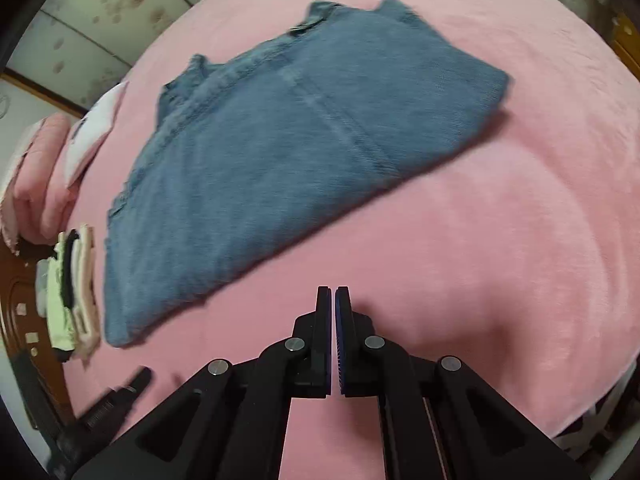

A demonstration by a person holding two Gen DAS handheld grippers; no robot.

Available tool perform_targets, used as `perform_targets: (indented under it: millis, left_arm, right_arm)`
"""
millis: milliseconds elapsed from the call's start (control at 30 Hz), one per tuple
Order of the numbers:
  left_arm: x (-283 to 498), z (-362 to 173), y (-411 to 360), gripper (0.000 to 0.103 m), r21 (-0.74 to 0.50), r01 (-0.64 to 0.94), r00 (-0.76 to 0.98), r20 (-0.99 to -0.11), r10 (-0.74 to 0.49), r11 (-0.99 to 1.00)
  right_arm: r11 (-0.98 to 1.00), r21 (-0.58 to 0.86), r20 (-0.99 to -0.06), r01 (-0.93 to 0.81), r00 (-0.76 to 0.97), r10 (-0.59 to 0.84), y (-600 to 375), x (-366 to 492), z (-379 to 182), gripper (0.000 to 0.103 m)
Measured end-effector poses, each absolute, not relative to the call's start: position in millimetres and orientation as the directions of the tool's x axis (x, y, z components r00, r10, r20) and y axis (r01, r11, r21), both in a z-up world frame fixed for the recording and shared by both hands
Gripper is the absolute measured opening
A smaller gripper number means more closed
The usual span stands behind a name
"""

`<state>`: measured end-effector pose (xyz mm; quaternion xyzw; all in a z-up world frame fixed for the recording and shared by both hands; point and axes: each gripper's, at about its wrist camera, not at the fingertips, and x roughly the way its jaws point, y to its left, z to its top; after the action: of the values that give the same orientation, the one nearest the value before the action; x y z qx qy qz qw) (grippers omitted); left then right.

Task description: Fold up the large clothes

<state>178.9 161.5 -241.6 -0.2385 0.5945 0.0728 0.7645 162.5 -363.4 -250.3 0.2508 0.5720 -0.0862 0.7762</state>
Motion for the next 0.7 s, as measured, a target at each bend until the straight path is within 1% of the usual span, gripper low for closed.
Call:
perform_targets:
  millis: [100, 300, 367, 467, 500, 567, 600, 633, 700]
  left_arm:
    - [171.1, -247.6, 160.4, 0.001, -0.307, -0.427, 0.263, -0.942, -0.208, 0.851]
    - [176.9, -252.5, 171.9, 0.001, -0.278, -0.45, 0.249, -0.952, -0.18, 0.848]
    - [180.7, -252.8, 177.5, 0.004, -0.282, -0.456, 0.244, -0.952, -0.186, 0.844]
    - [186.9, -258.2, 188.5, 0.011, -0.302, -0.484, 0.242, -0.948, -0.206, 0.821]
    - [188.2, -260.8, 193.8, 0.015, -0.316, -0.501, 0.247, -0.944, -0.217, 0.805]
    - [191.3, -265.5, 201.8, 0.03, -0.349, -0.522, 0.269, -0.933, -0.238, 0.778]
    - [192.8, -267.6, 206.6, 0.045, -0.391, -0.522, 0.297, -0.916, -0.268, 0.758]
    - [193.6, -268.9, 211.0, 0.053, -0.43, -0.522, 0.324, -0.899, -0.295, 0.737]
    - [194.8, -272.5, 220.3, 0.054, -0.493, -0.531, 0.374, -0.866, -0.332, 0.689]
  right_arm:
    - [0.873, 0.299, -0.925, 0.385, 0.343, 0.165, -343.9, 184.1, -242.3, 0.002]
    - [0.914, 0.275, -0.933, 0.298, 0.313, 0.178, -305.1, 228.4, -234.1, 0.002]
    - [0.927, 0.255, -0.939, 0.273, 0.299, 0.171, -291.5, 247.8, -237.7, 0.002]
    - [0.958, 0.186, -0.956, 0.218, 0.264, 0.126, -269.0, 269.9, -241.1, 0.002]
    - [0.966, 0.161, -0.961, 0.201, 0.256, 0.106, -261.2, 278.5, -242.9, 0.003]
    - [0.975, 0.135, -0.964, 0.177, 0.25, 0.088, -250.2, 294.7, -245.2, 0.003]
    - [0.98, 0.119, -0.967, 0.162, 0.243, 0.077, -244.8, 304.7, -245.3, 0.003]
    - [0.982, 0.11, -0.969, 0.15, 0.237, 0.073, -240.3, 314.5, -247.3, 0.004]
    - [0.987, 0.108, -0.969, 0.121, 0.235, 0.077, -232.1, 335.0, -248.8, 0.007]
